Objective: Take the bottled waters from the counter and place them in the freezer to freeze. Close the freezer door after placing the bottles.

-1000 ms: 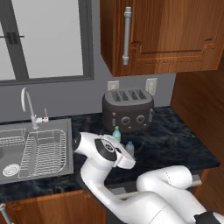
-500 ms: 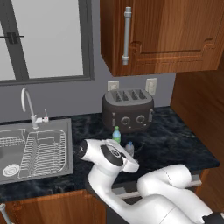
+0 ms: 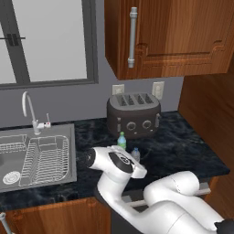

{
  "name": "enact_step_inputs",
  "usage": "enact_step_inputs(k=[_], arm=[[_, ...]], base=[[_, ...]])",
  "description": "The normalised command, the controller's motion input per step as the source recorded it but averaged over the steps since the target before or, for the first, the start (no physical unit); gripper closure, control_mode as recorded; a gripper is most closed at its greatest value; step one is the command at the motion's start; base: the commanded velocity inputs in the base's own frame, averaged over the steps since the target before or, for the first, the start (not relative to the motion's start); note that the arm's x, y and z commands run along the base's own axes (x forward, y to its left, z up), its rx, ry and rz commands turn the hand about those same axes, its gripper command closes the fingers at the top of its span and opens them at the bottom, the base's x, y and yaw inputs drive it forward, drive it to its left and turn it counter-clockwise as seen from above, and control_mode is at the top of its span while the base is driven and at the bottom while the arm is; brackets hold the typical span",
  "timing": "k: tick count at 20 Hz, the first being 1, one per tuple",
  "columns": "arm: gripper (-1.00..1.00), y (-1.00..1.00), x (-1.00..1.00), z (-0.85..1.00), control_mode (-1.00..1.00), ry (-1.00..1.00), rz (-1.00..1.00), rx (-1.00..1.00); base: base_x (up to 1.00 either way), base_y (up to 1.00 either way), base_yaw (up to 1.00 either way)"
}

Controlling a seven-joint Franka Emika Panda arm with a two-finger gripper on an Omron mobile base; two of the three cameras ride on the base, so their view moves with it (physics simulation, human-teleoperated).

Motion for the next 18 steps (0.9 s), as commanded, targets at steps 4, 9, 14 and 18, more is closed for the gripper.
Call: enact_step_inputs(k=[4, 9, 14, 18], arm=[[-1.0, 0.0, 0.1, 0.0, -1.0, 0.0, 0.04, -0.02], [-1.0, 0.0, 0.03, 0.0, -1.0, 0.0, 0.05, -0.03], [-1.0, 0.0, 0.09, -0.04, -1.0, 0.0, 0.06, -0.04], [-1.0, 0.0, 0.13, -0.14, -1.0, 0.0, 0.07, -0.06]], base=[[0.0, 0.0, 0.0], [0.0, 0.0, 0.0], [0.0, 0.0, 0.0], [0.0, 0.0, 0.0]])
